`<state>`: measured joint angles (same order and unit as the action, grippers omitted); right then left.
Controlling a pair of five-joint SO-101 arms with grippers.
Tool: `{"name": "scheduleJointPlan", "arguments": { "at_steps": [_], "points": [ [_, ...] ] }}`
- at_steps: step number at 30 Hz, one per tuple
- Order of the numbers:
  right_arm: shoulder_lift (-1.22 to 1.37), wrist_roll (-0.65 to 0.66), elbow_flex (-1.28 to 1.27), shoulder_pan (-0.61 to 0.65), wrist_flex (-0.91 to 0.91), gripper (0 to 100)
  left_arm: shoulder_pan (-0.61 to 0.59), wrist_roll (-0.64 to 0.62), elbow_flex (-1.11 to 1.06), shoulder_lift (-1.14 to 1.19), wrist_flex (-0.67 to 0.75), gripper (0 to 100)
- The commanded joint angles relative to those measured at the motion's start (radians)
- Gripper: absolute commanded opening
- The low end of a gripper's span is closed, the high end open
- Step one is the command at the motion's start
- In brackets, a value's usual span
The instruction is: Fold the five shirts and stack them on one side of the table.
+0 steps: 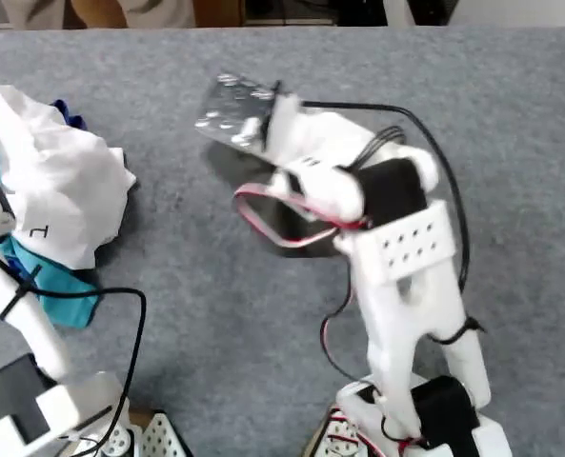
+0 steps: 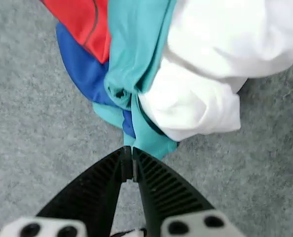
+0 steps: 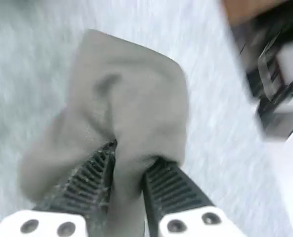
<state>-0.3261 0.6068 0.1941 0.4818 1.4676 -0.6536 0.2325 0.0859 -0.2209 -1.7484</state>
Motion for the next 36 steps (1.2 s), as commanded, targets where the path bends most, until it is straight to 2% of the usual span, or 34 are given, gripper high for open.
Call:
{"name": "scheduleJointPlan", "arguments": {
  "at_steps": [1, 5, 8, 11, 15, 18, 21, 28, 32, 34, 36],
  "points": [
    [0.036, -0.066, 0.082, -0.025, -0.009, 0.2, -0.005, 0.006, -0.060, -0.073, -0.009, 2],
    [0.163, -0.083, -0.056, -0.185, 0.002, 0.2, -0.003, 0.115, -0.107, -0.147, -0.009, 2],
    [0.285, -0.072, -0.222, -0.303, -0.118, 0.2, 0.058, 0.121, -0.158, -0.189, -0.009, 2],
    [0.397, 0.009, -0.364, -0.403, -0.256, 0.5, 0.160, 0.120, -0.244, -0.228, -0.009, 2],
    [0.521, 0.101, -0.438, -0.487, -0.284, 15.3, 0.315, 0.115, -0.347, -0.252, -0.009, 2],
    [0.581, 0.126, -0.435, -0.530, -0.304, 27.7, 0.454, 0.031, -0.393, -0.252, -0.006, 2],
    [0.602, 0.091, -0.441, -0.567, -0.391, 33.8, 0.580, -0.058, -0.423, -0.251, 0.069, 2],
    [0.599, -0.207, -0.440, -0.680, -0.638, 33.9, 0.695, -0.238, -0.470, -0.249, 0.379, 6],
    [0.601, -0.321, -0.464, -0.717, -0.732, 32.6, 0.717, -0.367, -0.476, -0.194, 0.519, 14],
    [0.599, -0.341, -0.478, -0.737, -0.770, 26.0, 0.717, -0.442, -0.474, -0.113, 0.592, 16],
    [0.599, -0.342, -0.476, -0.745, -0.792, 14.7, 0.713, -0.459, -0.425, -0.010, 0.638, 16]
  ]
}}
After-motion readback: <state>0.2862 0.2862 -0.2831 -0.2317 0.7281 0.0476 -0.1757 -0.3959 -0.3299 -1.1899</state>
